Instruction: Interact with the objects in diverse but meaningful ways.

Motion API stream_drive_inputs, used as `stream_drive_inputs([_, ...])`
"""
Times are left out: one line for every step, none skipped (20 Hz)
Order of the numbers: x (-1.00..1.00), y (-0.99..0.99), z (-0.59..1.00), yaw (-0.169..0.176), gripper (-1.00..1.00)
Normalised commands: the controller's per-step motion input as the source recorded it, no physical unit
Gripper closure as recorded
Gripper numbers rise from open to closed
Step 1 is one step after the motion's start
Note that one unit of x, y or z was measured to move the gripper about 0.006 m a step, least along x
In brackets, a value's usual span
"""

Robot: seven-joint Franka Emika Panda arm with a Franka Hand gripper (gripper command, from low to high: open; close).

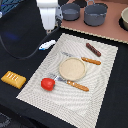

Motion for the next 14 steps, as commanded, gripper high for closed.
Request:
stream_drive_inputs([-0.10,0.00,-0.38,0.093,-1.00])
stream_drive_inputs([-0.10,0.00,-0.39,0.073,-1.00])
stream_drive_inputs([-0.12,0.00,-0.41,0.068,-1.00])
stream_drive_inputs([-0.18,0.00,-0.44,0.061,-1.00])
stream_drive_inputs([-0.19,0.00,-0.44,0.060,-1.00])
stream_drive_inputs([-0.09,0.00,-0.42,0.061,-1.00])
stream_drive_inputs([-0.02,0.00,-0.34,0.059,-1.00])
stream_drive_inputs([0.00,0.00,-0.30,0.048,-1.00])
stream_drive_inputs([0.00,0.00,-0.33,0.035,-1.00])
stream_drive_inputs([0.00,0.00,-0.35,0.026,-1.00])
stream_drive_inputs([0.00,0.00,-0.41,0.021,-1.00])
stream_drive_inputs([0.00,-0.01,-0.43,0.018,-1.00])
stream_drive_inputs([0.00,0.00,-0.45,0.018,-1.00])
stream_drive_inputs([0.00,0.00,-0.41,0.019,-1.00])
